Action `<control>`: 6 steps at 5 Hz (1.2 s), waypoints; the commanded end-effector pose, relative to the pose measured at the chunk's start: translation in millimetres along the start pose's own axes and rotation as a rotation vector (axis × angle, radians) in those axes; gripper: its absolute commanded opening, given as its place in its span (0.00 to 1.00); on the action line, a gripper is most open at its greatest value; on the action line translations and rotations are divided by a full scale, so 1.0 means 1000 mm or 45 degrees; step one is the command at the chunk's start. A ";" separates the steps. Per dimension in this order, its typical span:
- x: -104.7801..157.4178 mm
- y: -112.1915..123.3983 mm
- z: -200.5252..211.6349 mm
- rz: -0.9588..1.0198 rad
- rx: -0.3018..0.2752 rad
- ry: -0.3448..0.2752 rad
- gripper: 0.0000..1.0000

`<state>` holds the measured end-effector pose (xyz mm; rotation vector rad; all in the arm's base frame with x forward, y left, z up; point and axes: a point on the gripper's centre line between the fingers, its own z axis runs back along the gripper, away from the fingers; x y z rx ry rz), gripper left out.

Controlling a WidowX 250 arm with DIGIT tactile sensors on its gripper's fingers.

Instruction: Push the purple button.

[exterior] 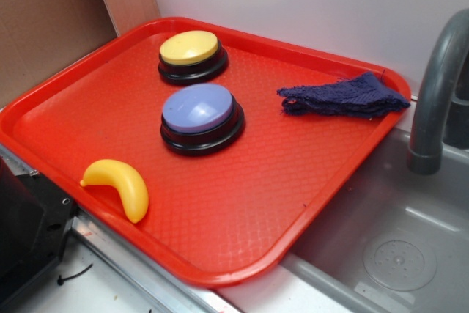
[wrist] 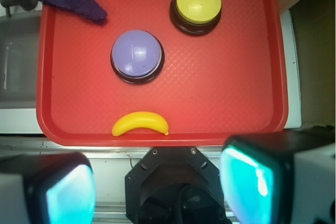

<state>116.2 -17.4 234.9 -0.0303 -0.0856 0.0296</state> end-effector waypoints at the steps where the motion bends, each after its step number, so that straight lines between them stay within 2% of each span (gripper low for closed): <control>1: 0.000 0.000 0.000 0.000 0.000 0.000 1.00; 2: 0.045 -0.028 -0.055 -0.329 0.095 0.108 1.00; 3: 0.085 -0.040 -0.109 -0.528 0.097 0.111 1.00; 4: 0.101 -0.039 -0.148 -0.615 0.041 0.097 1.00; 5: 0.103 -0.029 -0.171 -0.627 -0.013 0.057 1.00; 6: 0.107 -0.026 -0.187 -0.631 -0.019 0.083 1.00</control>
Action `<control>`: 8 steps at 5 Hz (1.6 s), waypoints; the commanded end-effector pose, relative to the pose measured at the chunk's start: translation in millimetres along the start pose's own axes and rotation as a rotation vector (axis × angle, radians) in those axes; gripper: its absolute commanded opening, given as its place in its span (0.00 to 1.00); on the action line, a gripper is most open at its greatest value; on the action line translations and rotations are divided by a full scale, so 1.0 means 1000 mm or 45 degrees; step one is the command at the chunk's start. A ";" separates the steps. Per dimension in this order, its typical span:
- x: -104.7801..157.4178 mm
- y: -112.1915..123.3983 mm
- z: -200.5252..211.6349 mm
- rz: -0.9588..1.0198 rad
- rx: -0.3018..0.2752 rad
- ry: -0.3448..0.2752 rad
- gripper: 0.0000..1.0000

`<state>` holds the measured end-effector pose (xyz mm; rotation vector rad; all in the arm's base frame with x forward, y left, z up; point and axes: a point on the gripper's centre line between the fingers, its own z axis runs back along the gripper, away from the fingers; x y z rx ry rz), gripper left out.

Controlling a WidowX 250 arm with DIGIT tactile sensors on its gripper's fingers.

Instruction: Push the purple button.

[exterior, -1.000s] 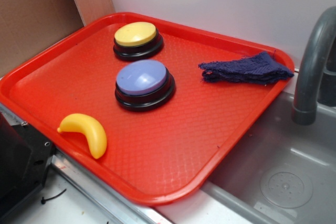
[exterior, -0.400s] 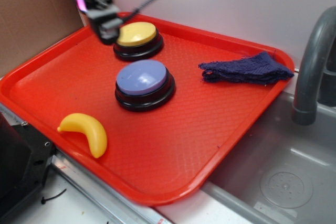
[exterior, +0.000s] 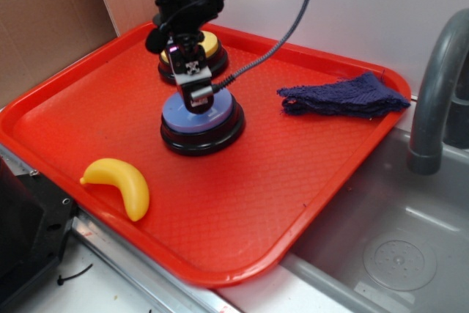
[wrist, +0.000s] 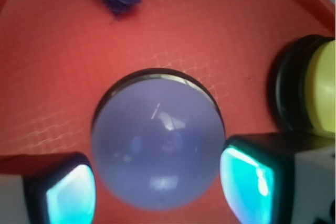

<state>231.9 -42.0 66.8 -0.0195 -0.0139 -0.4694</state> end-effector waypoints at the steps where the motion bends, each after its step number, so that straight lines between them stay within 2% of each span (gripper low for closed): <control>1: 0.008 0.000 -0.008 0.003 0.005 -0.017 1.00; 2: 0.005 0.002 -0.006 0.015 0.006 -0.020 1.00; 4: -0.002 -0.002 0.027 0.033 0.045 -0.033 1.00; 5: -0.004 -0.002 0.041 0.090 0.016 -0.026 1.00; 6: -0.007 -0.004 0.051 0.098 0.011 -0.054 1.00; 8: -0.018 -0.009 0.069 0.104 0.055 -0.093 1.00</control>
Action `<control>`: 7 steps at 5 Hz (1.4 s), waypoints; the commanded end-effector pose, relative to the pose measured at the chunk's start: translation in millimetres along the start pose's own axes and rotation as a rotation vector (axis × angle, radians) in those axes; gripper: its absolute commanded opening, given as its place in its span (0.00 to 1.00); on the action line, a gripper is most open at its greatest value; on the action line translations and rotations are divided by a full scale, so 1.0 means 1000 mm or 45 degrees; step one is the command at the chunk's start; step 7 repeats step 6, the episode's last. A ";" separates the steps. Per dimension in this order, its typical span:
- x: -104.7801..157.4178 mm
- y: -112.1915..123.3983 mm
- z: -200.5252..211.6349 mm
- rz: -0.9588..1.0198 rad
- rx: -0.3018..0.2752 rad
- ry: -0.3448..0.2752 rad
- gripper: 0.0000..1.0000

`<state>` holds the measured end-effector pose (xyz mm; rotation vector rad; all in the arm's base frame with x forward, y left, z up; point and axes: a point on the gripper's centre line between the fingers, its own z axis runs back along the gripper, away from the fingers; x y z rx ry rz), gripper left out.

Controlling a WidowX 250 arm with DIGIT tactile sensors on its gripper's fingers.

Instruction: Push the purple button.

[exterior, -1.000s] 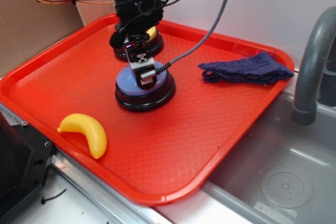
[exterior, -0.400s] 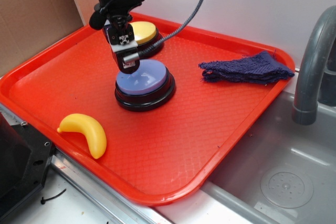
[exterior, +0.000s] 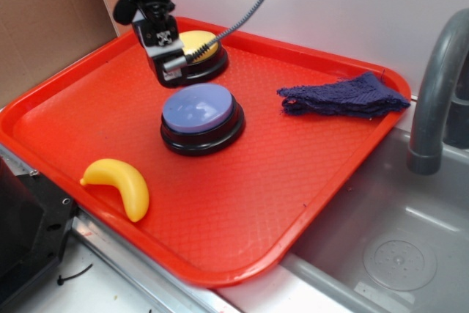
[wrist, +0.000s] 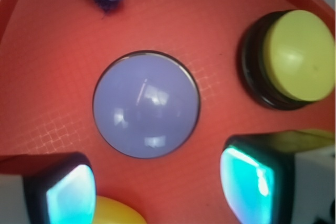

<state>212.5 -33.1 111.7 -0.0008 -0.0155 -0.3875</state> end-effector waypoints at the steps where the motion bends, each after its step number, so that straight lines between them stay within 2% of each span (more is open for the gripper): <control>1: -0.005 -0.008 0.034 0.018 0.036 -0.121 1.00; 4: -0.022 -0.009 0.056 0.047 0.009 -0.123 1.00; 7: -0.030 -0.010 0.062 0.081 0.026 -0.146 1.00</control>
